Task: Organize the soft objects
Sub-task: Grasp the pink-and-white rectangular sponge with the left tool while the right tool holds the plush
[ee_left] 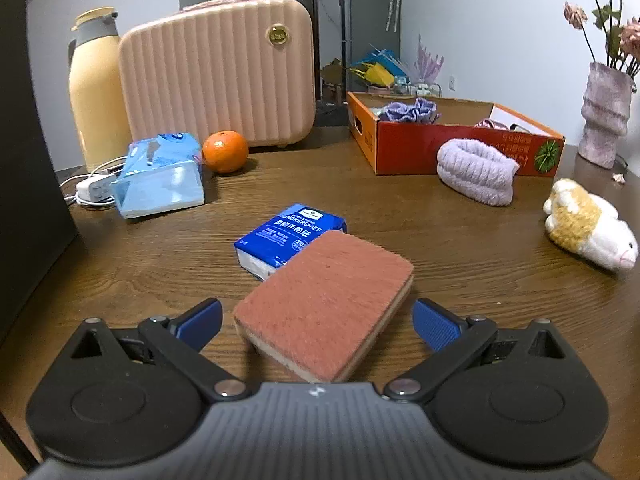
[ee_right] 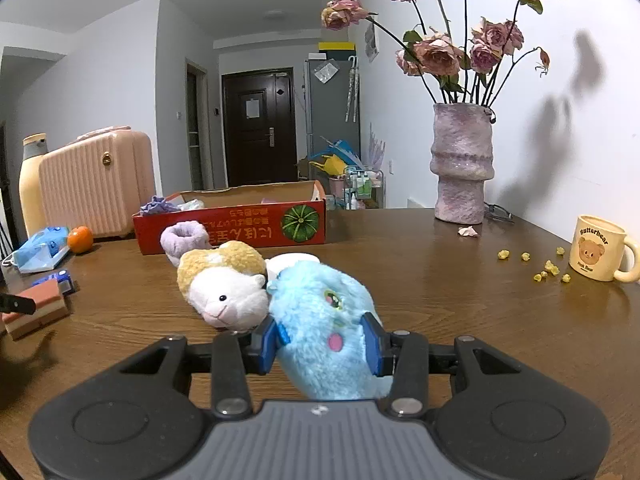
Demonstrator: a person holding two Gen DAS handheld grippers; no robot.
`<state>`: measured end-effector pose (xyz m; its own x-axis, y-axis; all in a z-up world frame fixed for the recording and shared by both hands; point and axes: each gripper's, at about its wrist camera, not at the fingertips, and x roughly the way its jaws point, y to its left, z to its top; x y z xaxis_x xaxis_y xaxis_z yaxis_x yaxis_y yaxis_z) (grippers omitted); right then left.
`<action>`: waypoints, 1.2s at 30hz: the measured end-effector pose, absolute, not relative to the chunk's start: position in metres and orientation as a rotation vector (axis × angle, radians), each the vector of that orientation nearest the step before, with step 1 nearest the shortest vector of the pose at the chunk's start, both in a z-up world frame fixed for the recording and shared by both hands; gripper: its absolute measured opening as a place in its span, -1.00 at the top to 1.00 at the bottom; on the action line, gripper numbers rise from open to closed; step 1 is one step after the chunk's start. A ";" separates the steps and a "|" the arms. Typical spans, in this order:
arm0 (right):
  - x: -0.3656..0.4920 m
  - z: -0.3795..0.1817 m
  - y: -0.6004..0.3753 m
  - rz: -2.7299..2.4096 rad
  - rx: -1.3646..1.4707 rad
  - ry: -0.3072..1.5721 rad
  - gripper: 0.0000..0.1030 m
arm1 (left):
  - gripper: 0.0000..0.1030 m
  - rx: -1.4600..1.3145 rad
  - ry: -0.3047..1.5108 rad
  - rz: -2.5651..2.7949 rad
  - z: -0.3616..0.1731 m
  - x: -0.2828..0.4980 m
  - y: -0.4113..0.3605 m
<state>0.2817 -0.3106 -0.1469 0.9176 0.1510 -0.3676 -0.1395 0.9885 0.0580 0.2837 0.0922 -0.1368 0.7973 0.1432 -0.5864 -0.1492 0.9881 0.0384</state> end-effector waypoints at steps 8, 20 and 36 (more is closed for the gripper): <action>0.285 -0.148 -0.312 0.123 0.035 0.389 0.18 | -1.00 0.010 0.650 0.096 -0.147 0.306 0.101; 0.284 -0.148 -0.312 0.117 0.039 0.381 0.18 | -0.78 -0.023 0.683 0.042 -0.154 0.314 0.106; 0.280 -0.145 -0.316 0.131 0.059 0.356 0.18 | -0.73 -0.017 0.619 0.026 -0.146 0.296 0.091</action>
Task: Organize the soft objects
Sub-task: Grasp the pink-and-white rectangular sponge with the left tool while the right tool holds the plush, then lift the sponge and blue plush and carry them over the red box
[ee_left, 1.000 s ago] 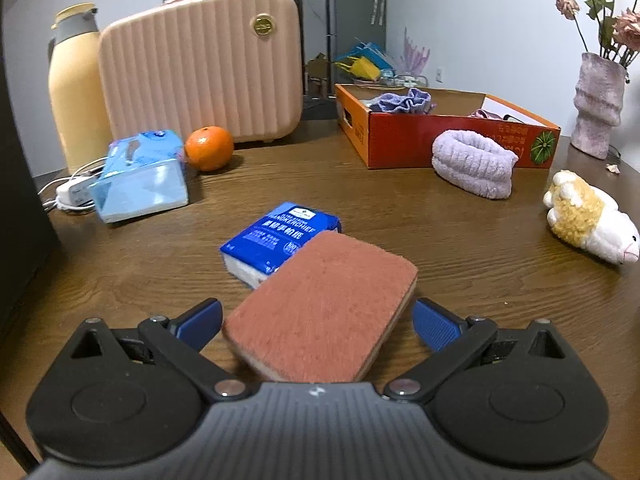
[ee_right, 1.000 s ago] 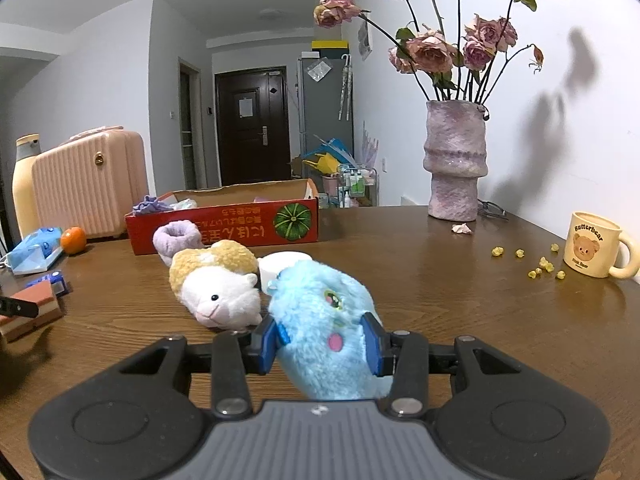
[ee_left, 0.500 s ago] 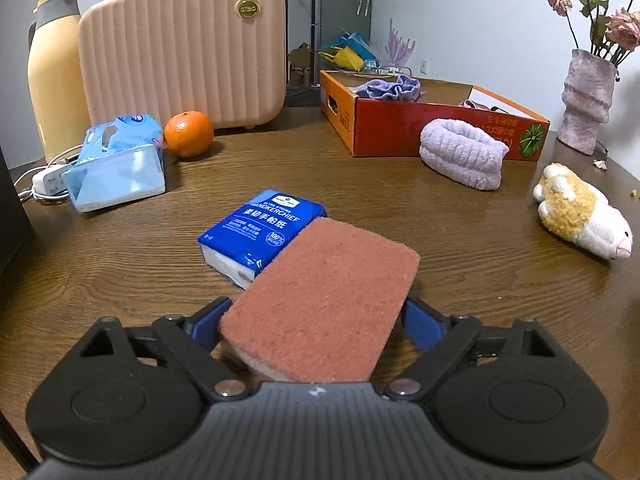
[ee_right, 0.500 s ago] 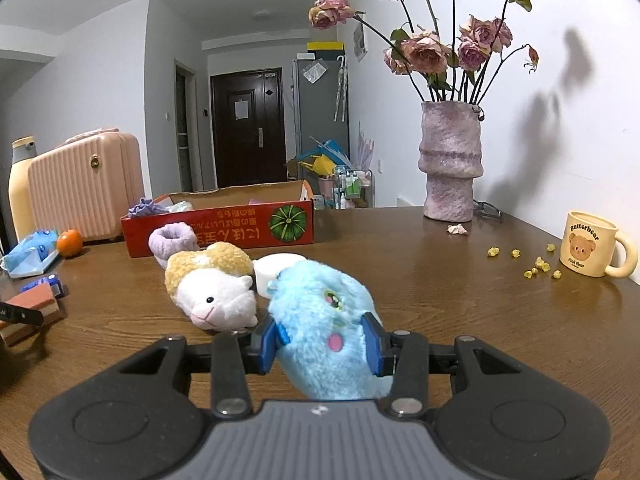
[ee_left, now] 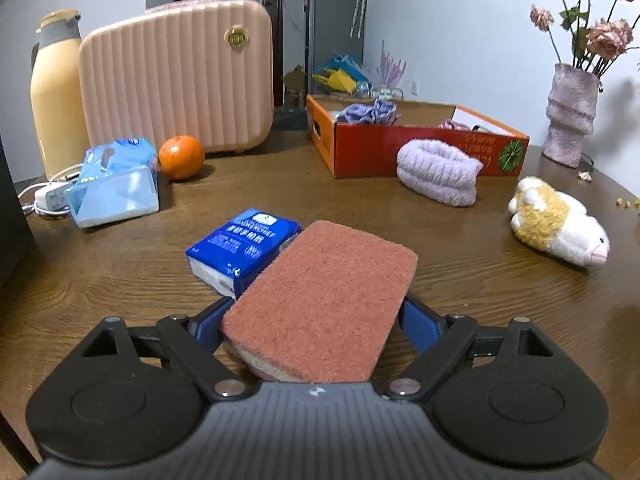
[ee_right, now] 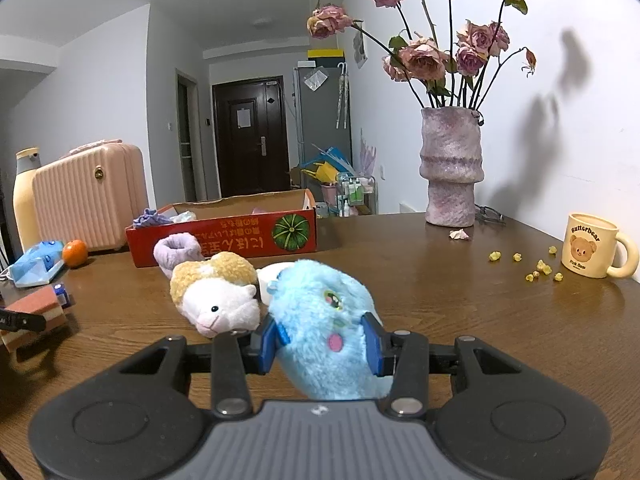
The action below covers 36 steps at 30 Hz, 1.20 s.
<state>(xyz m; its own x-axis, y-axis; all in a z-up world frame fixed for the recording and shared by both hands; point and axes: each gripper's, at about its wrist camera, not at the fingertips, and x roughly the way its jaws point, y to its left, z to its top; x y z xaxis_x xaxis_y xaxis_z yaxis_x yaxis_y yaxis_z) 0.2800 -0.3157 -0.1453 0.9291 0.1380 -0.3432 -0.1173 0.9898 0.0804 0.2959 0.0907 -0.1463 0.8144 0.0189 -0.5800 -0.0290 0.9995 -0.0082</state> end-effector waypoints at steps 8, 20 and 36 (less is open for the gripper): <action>0.279 -0.144 -0.313 0.158 0.056 0.348 0.18 | -0.73 -0.018 0.540 0.035 -0.137 0.279 0.071; 0.282 -0.139 -0.302 0.210 0.035 0.324 0.18 | -0.73 -0.038 0.465 0.042 -0.126 0.266 0.042; 0.306 -0.127 -0.281 0.273 -0.013 0.276 0.18 | -0.73 -0.084 0.392 0.072 -0.111 0.277 0.015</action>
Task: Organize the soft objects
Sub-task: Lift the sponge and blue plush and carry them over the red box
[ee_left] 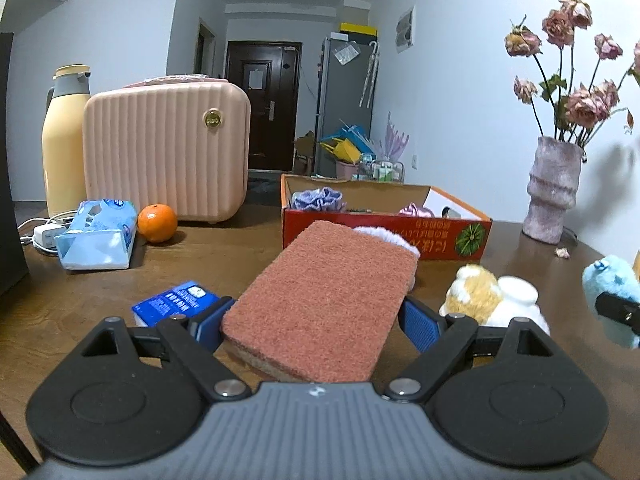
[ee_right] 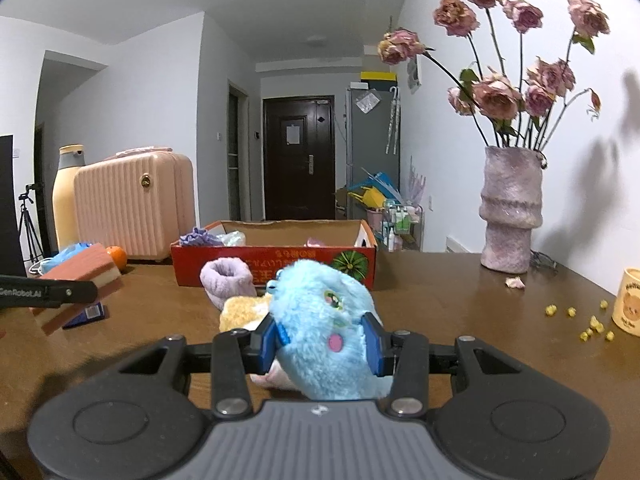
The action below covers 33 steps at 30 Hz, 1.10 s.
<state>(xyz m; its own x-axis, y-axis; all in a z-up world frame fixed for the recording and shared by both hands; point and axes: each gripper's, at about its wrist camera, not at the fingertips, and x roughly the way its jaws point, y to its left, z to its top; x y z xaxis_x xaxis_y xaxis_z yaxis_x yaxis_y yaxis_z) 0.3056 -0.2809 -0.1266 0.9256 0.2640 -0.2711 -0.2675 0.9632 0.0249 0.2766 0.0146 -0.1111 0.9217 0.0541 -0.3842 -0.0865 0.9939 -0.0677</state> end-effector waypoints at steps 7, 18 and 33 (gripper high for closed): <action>0.325 -0.121 -0.270 0.284 -0.018 0.254 0.18 | -0.73 -0.111 0.366 0.096 -0.104 0.291 0.006; 0.365 -0.116 -0.259 0.287 0.018 0.239 0.18 | -0.73 -0.145 0.329 0.140 -0.094 0.329 -0.003; 0.420 -0.107 -0.253 0.283 0.062 0.221 0.18 | -0.73 -0.196 0.296 0.182 -0.086 0.385 -0.007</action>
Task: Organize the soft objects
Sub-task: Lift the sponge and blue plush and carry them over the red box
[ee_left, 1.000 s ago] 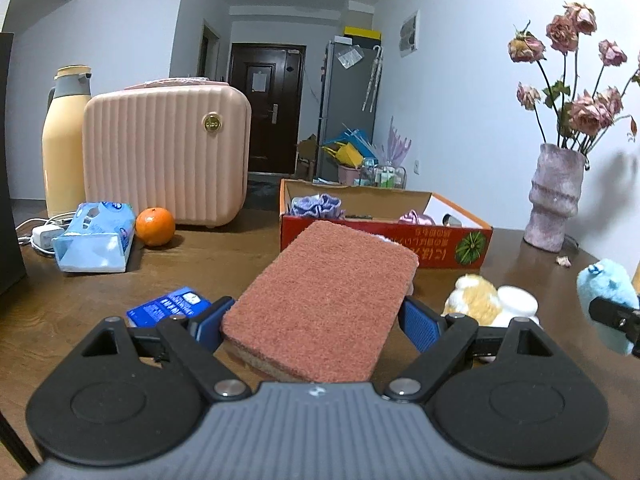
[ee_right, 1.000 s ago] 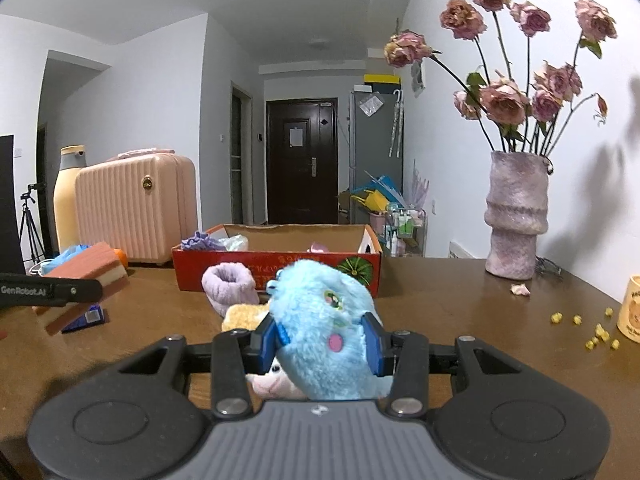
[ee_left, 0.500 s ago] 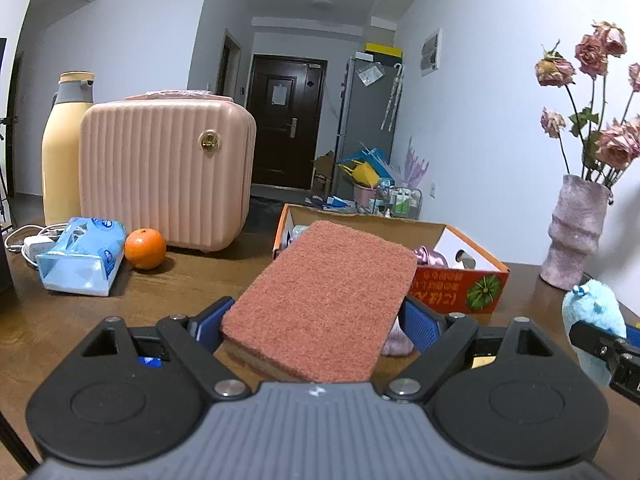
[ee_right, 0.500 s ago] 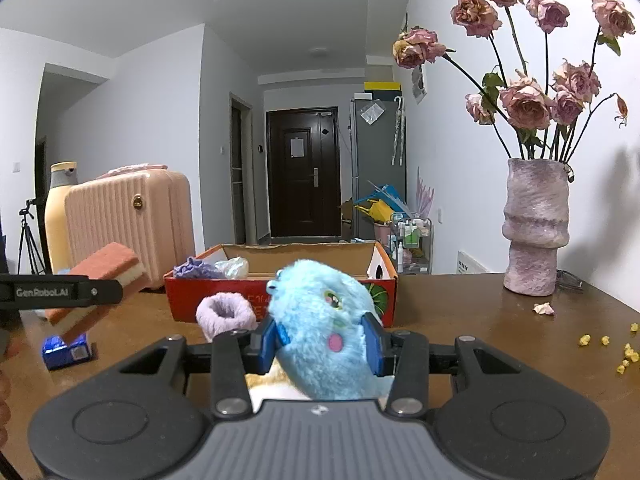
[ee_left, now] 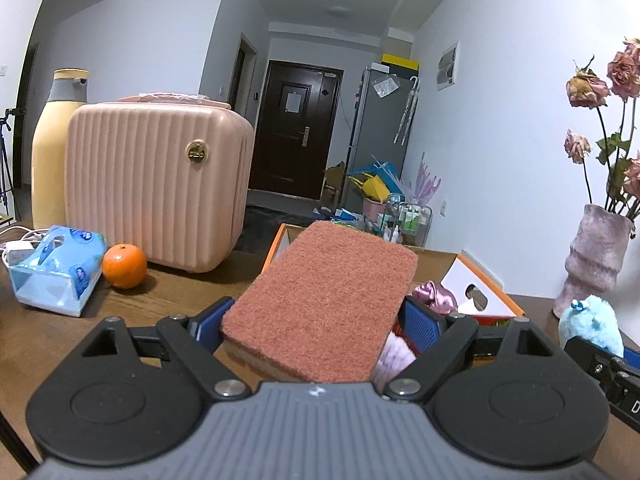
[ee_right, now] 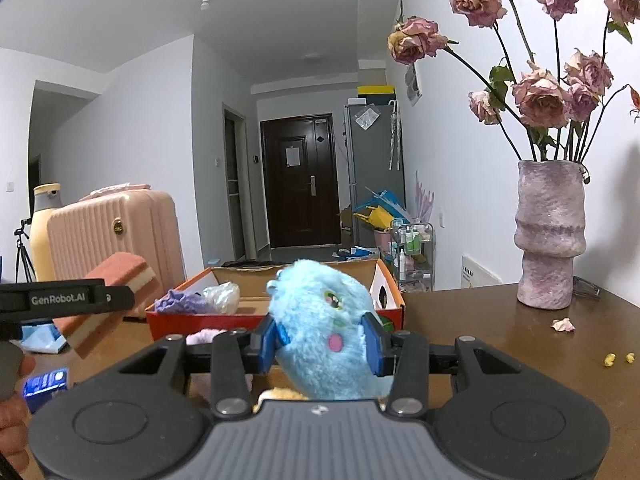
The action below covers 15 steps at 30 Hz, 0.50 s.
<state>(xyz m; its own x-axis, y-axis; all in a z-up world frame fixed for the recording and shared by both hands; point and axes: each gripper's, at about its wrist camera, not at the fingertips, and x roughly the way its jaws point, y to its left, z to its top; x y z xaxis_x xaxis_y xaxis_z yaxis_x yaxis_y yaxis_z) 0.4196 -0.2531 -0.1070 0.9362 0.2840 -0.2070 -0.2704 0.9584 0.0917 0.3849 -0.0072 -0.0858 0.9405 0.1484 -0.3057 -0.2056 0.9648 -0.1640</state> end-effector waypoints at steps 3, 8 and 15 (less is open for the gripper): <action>0.432 -0.106 -0.252 0.276 0.073 0.220 0.18 | -0.73 -0.201 0.291 0.183 -0.084 0.395 -0.008; 0.454 -0.104 -0.251 0.265 0.089 0.219 0.18 | -0.73 -0.197 0.279 0.186 -0.083 0.411 -0.012; 0.482 -0.100 -0.251 0.259 0.104 0.214 0.18 | -0.73 -0.205 0.269 0.190 -0.080 0.436 -0.016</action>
